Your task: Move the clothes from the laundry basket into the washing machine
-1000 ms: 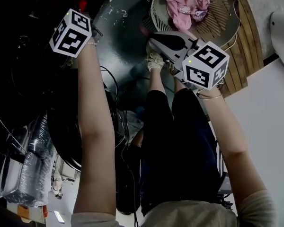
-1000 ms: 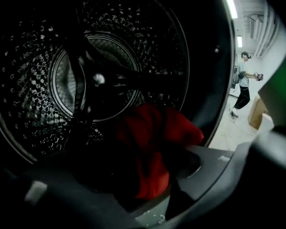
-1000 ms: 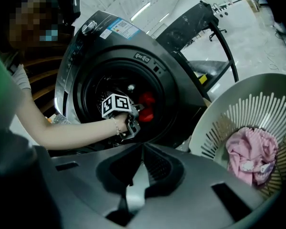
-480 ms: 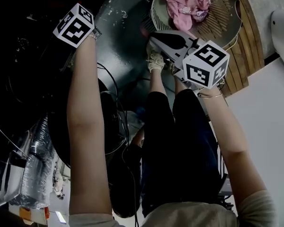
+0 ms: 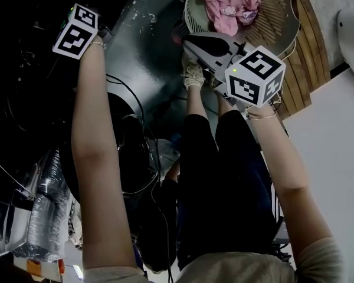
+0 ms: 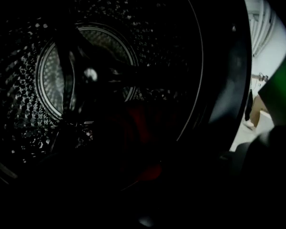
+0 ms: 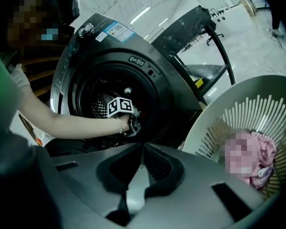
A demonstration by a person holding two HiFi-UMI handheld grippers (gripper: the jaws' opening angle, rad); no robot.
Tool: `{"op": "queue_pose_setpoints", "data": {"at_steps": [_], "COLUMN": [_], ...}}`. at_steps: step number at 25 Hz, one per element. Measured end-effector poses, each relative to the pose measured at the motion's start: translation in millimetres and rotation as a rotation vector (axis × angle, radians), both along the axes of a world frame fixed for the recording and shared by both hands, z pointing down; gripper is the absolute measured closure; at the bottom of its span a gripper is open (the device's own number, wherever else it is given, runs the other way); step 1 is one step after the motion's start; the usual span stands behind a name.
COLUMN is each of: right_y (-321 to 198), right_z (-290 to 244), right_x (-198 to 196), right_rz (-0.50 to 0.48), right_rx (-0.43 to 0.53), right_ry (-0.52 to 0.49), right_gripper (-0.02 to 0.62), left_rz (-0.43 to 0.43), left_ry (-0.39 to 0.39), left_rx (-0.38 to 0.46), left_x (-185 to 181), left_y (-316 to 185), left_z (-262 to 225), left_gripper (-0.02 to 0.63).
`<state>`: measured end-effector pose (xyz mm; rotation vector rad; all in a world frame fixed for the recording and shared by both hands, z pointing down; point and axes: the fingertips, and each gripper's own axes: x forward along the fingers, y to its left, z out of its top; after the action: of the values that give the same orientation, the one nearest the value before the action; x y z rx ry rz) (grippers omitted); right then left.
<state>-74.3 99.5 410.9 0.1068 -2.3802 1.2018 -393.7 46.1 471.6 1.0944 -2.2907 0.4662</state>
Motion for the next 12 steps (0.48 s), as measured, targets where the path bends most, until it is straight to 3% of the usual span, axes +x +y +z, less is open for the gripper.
{"op": "queue_pose_setpoints", "data": {"at_steps": [2, 4, 6, 9, 10, 12], "right_y": [-1.9, -5.9, -12.4, -26.1, -31.1, -42.9], "right_z": [-1.3, -0.7, 3.9, 20.4, 29.0, 50.6], "right_x": [5.5, 16.3, 32.2, 56.8, 63.9, 75.7], "right_rz": [0.0, 0.001, 0.015, 0.024, 0.015, -0.001], "right_rx": [0.019, 0.04, 0.048, 0.059, 0.071, 0.095], "right_ry": [0.011, 0.035, 0.071, 0.142, 0.171, 0.236], "right_gripper": [0.572, 0.572, 0.572, 0.572, 0.572, 0.571], "left_rz": [0.032, 0.121, 0.247, 0.487, 0.548, 0.613], "left_ry": [-0.016, -0.034, -0.021, 0.074, 0.112, 0.176], "left_rx": [0.051, 0.08, 0.106, 0.124, 0.127, 0.132], "left_x": [16.0, 43.8, 82.2, 153.1, 175.5, 214.1], "left_y": [2.5, 1.5, -0.8, -2.9, -1.6, 3.5], "left_z": [-15.5, -33.4, -49.2, -60.3, -61.8, -63.1], "left_gripper": [0.337, 0.337, 0.337, 0.345, 0.365, 0.496]}}
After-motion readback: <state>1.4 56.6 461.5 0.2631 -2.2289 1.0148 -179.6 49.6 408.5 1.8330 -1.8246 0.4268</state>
